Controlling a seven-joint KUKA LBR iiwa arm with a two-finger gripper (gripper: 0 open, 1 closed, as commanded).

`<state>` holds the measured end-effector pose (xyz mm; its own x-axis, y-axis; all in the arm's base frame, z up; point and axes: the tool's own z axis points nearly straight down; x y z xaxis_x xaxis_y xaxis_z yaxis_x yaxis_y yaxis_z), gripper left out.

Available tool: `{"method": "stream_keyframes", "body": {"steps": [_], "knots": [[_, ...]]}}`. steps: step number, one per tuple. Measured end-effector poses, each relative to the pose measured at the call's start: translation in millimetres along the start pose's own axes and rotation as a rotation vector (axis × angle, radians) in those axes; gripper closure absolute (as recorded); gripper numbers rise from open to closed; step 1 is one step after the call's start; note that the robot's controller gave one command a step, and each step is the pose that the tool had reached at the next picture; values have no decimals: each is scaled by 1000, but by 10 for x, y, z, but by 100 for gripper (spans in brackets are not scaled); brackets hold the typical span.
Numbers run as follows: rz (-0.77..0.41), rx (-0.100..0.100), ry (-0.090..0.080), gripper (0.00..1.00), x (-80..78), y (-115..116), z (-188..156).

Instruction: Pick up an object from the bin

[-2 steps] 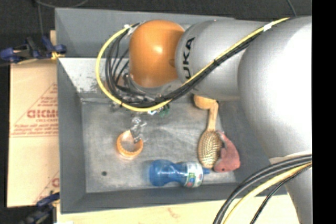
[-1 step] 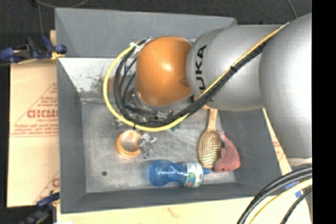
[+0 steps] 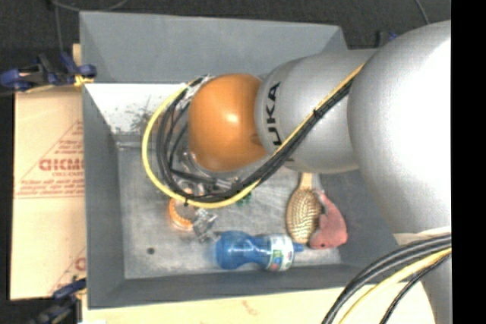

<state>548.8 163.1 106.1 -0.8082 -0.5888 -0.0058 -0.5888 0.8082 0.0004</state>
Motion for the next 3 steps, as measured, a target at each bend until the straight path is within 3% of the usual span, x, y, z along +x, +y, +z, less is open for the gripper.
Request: {"method": "stream_keyframes", "body": {"steps": [1,2,3], "knots": [[190,-3,-10,100,136,-541,277],[190,-3,-11,100,136,-541,277],[218,4,1,100,283,-470,-1190]]}}
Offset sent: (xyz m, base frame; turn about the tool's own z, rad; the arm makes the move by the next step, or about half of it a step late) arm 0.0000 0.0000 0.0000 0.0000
